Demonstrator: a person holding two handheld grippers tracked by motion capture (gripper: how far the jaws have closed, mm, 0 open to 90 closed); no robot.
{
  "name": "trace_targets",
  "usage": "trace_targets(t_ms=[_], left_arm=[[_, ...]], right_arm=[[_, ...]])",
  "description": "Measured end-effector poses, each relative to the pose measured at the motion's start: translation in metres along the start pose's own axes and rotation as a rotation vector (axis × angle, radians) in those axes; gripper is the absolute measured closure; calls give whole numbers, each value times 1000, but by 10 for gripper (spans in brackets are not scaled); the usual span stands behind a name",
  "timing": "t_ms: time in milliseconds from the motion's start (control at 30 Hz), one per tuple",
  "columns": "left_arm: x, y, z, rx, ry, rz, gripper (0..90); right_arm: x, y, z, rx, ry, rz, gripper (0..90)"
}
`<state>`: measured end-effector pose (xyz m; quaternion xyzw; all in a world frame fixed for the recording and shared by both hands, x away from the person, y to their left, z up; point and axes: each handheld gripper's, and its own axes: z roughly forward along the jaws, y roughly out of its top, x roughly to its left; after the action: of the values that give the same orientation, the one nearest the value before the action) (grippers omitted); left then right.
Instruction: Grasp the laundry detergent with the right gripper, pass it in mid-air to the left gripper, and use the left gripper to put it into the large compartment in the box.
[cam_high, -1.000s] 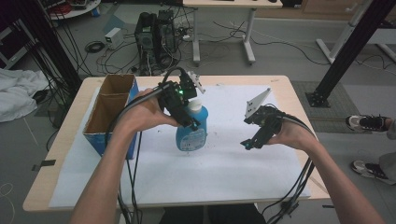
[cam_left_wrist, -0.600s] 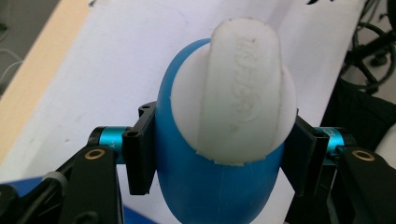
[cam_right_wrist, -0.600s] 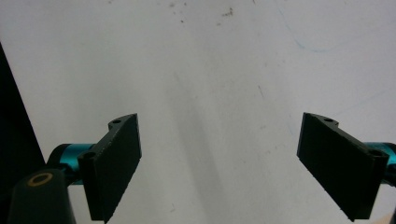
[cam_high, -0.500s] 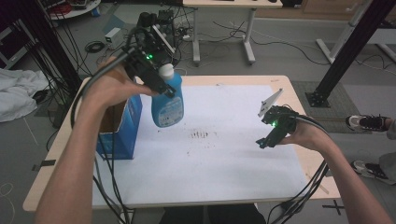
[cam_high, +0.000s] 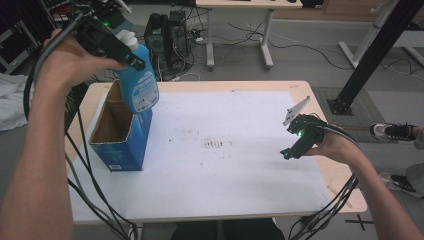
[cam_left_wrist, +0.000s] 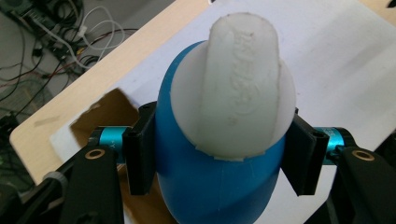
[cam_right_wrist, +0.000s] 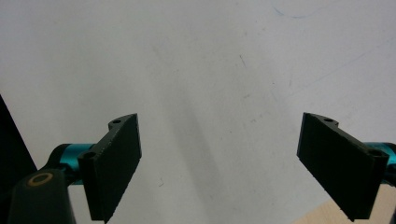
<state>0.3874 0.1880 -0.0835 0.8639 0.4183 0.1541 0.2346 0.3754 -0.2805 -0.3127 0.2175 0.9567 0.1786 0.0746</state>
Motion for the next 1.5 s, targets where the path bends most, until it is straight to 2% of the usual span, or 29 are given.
trace_targets(t_ms=[100,233,500,633,733,900,933,1033,1067,1233,1300,1433,1500], left_arm=[[7,-4,-1,9,11,-11,382],[22,-15,-4,27,37,-31,382],[40,-36,2,47,47,-64,382],[46,-47,14,60,43,-89,382],[50,-55,22,73,39,-99,382],[56,-69,41,91,34,-111,381],[57,-72,45,97,32,-112,382],[58,-79,58,111,19,-101,381],[58,-82,62,109,17,-103,381],[60,-94,82,130,-9,-80,381],[61,-98,88,126,-19,-85,381],[61,-106,101,135,-38,-65,381],[61,-109,107,148,-51,-38,382]], right_arm=[[1,-2,2,-3,1,3,129],[0,-4,3,3,-13,-15,130],[0,-6,6,8,-23,-19,130],[1,-7,9,14,-20,-11,130],[1,-9,12,18,-36,-9,130],[1,-12,16,29,-33,-4,130],[2,-12,15,47,-35,0,130],[3,-12,18,42,-22,1,130],[2,-12,18,35,-33,-18,130],[5,-11,20,51,-23,-2,130],[4,-11,22,42,-36,-20,130],[5,-12,27,49,-31,-18,130],[5,-13,28,57,-33,-20,130]])
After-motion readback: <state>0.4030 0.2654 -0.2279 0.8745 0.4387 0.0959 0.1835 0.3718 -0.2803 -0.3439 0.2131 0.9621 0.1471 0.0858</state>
